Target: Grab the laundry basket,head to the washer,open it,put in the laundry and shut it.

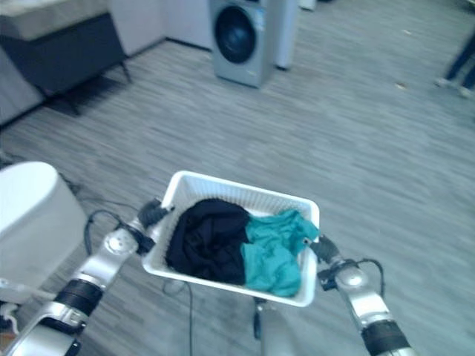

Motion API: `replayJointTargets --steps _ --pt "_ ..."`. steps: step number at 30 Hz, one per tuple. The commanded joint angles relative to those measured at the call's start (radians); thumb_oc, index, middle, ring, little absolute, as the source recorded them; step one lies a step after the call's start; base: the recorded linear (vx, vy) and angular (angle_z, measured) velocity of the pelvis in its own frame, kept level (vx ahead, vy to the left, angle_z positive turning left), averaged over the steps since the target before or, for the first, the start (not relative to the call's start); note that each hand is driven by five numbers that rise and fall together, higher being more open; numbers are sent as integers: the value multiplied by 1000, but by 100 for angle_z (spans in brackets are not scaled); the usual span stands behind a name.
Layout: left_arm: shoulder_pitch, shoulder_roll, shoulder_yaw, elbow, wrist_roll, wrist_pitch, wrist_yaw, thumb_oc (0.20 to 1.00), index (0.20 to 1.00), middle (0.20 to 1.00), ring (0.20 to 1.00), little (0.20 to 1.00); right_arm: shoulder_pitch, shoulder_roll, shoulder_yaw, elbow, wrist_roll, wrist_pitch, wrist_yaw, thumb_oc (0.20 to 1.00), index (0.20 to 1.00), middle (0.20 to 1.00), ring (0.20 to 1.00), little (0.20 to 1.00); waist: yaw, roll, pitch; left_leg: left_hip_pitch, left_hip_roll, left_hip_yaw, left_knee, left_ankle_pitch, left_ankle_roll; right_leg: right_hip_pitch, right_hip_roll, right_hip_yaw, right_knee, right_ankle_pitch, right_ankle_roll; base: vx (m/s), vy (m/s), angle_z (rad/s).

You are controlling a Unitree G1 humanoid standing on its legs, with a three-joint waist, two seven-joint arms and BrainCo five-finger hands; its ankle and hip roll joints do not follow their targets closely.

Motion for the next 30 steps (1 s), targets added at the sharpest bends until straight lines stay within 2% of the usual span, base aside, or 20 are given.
replayJointTargets --steps 1,2,3,4,5,6,8,9,10,11,15,17,18,20,21,22,25,28,29,30 --pt "-54 95 53 -43 14 -22 68 200 200 200 200 200 -57 -38 -71 -86 80 -91 27 200 200 200 200 200 -8 -31 -71 -189 -20 8 46 140 -32 192 -33 15 -3 296 96 506 -180 31" --pt "-54 96 53 -43 14 -22 68 200 200 200 200 200 -57 -38 -70 -86 80 -91 27 200 200 200 200 200 -7 -23 -72 -185 -12 9 47 131 -31 196 -25 12 -2 288 97 644 -281 48" --pt "-68 86 30 -29 0 -18 71 200 200 200 200 200 -40 -41 -79 -99 104 -90 9 200 200 200 200 200 -22 -29 -72 -313 49 87 360 308 -90 245 -26 5 38 288 58 579 -344 132" --pt "-67 74 30 -25 -9 -9 73 200 200 200 200 200 -29 -31 -67 -101 143 -99 -6 200 200 200 200 200 -5 -45 -64 -419 64 127 652 367 -80 316 1 -10 30 243 0 528 -346 160" --pt "-67 75 30 -26 -9 -8 73 200 200 200 200 200 -29 -31 -67 -100 144 -99 -7 200 200 200 200 200 -9 -37 -64 -437 73 120 681 356 -82 312 9 -17 32 243 -2 417 -307 100" --pt "-72 69 27 -25 -18 -14 75 200 200 200 200 200 -25 -32 -64 -98 152 -103 -19 200 200 200 200 200 -2 -50 -56 -482 84 138 770 377 -76 348 18 -11 21 218 -26 209 -155 -25" --pt "-94 58 10 -34 -29 -11 75 200 200 200 200 200 -3 -37 -73 -99 164 -104 -41 200 200 200 200 200 20 -58 -31 -614 129 159 834 357 -46 419 34 -8 5 180 -49 365 -155 -29" --pt "-102 53 7 -38 -34 -12 74 200 200 200 200 200 5 -37 -74 -101 166 -102 -46 200 200 200 200 200 37 -63 -20 -670 132 164 780 324 -36 456 41 -5 -7 161 -47 504 -19 6" --pt "-112 51 5 -49 -35 -15 72 200 200 200 200 200 11 -34 -75 -120 165 -105 -46 200 200 200 200 200 64 -58 -13 -731 127 167 615 322 -38 490 49 -6 -17 132 -41 718 140 -9" --pt "-119 57 3 -61 -37 -18 73 200 200 200 200 200 6 -35 -75 -126 158 -117 -45 200 200 200 200 200 95 -38 -18 -742 151 148 267 350 -59 527 62 -11 -17 84 -23 570 147 -29" --pt "-127 63 -10 -59 -43 -18 72 200 200 200 200 200 -20 -32 -70 -112 152 -135 -60 200 200 200 200 200 136 -33 -9 -751 166 88 -59 441 -96 597 64 12 3 8 -27 530 168 -31" --pt "-112 65 -10 -59 -53 -28 71 200 200 200 200 200 -47 -16 -52 -82 137 -136 -53 200 200 200 200 200 158 -29 -18 -741 166 76 -94 459 -110 667 45 44 34 -62 -12 811 376 -82" --pt "-107 64 -15 -62 -53 -30 65 200 200 200 200 200 -44 -3 -54 -81 129 -134 -49 200 200 200 200 200 167 -19 -43 -743 150 76 -9 490 -97 701 20 61 75 -70 0 573 353 -60" --pt "-102 72 -18 -55 -53 -31 67 200 200 200 200 200 -39 8 -56 -83 132 -134 -48 200 200 200 200 200 177 -28 -54 -745 126 81 39 470 -86 689 -2 76 126 -50 14 415 289 -37" --pt "-97 81 -20 -49 -52 -33 66 200 200 200 200 200 -38 25 -55 -69 137 -141 -49 200 200 200 200 200 184 -35 -63 -728 98 85 59 452 -66 666 -22 84 201 6 34 466 343 -40" --pt "-90 89 -22 -52 -48 -32 63 200 200 200 200 200 -37 35 -59 -50 135 -141 -53 200 200 200 200 200 186 -46 -69 -706 76 103 71 422 -44 629 -48 93 314 107 57 414 344 -54" --pt "-84 113 -30 -73 -47 -26 58 200 200 200 200 200 -59 52 -69 -1 133 -140 -76 200 200 200 200 200 170 -22 -57 -626 63 145 71 361 8 514 -85 59 590 282 82 353 329 -33" --pt "-88 140 -17 -88 -50 -13 61 200 200 200 200 200 -83 55 -91 33 140 -139 -93 200 200 200 200 200 152 4 -45 -521 55 168 44 310 36 390 -157 -33 685 267 81 378 275 -13" --pt "-94 147 -19 -98 -51 -11 62 200 200 200 200 200 -84 45 -95 32 137 -136 -90 200 200 200 200 200 134 2 -39 -488 42 168 35 292 40 358 -153 -52 646 230 75 589 204 -19" --pt "-104 149 -25 -94 -53 -13 63 200 200 200 200 200 -88 21 -98 43 137 -136 -88 200 200 200 200 200 101 3 -26 -436 27 156 22 265 41 293 -101 -70 559 177 69 605 99 0"
